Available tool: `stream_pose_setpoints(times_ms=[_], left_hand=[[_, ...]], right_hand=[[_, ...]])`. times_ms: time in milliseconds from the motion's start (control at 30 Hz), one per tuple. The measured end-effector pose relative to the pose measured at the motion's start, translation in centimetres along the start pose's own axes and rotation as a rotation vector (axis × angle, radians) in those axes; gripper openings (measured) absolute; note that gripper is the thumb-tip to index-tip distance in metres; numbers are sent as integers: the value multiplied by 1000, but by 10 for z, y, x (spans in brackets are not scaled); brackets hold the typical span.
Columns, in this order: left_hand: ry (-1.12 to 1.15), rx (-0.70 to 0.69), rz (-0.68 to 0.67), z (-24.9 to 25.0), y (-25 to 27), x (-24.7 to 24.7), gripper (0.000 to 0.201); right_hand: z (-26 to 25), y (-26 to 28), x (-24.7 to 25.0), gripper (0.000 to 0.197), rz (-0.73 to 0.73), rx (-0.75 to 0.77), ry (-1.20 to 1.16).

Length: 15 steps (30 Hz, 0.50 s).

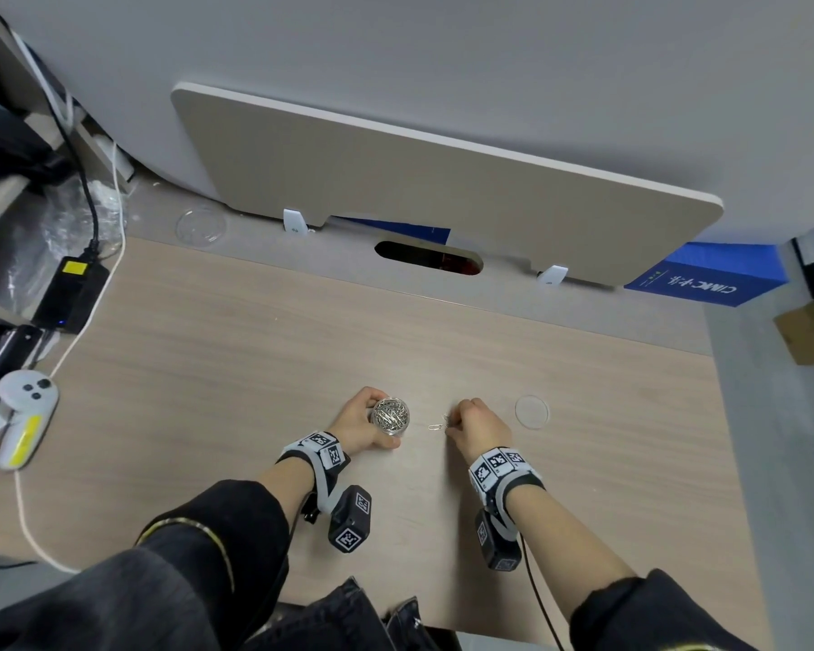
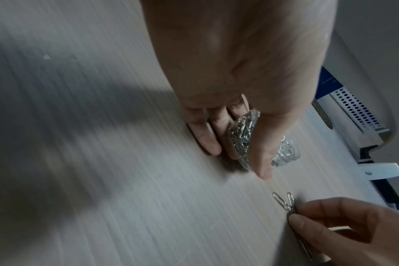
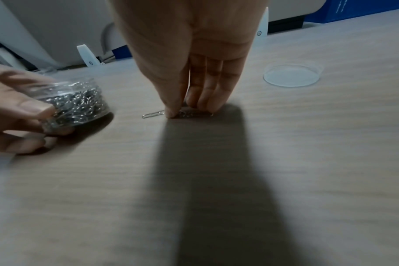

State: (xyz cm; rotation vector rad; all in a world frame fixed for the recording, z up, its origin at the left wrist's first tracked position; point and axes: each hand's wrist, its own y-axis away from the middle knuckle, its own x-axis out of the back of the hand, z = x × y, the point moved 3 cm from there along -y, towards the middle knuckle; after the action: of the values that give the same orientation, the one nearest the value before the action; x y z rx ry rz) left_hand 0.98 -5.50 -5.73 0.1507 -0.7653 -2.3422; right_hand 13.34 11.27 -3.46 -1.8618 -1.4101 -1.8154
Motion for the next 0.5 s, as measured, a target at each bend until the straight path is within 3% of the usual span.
stream_pose_setpoints(times_ms=[300, 433, 500], left_hand=[[31, 21, -10, -3, -2, -1, 74], [19, 27, -11, -3, -2, 0, 74], [10, 28, -15, -4, -2, 0, 74]], right_hand=[[-1, -6, 7, 16, -63, -197, -130], [-2, -5, 6, 5, -113, -199, -183], [-3, -5, 5, 12, -123, -173, -209]])
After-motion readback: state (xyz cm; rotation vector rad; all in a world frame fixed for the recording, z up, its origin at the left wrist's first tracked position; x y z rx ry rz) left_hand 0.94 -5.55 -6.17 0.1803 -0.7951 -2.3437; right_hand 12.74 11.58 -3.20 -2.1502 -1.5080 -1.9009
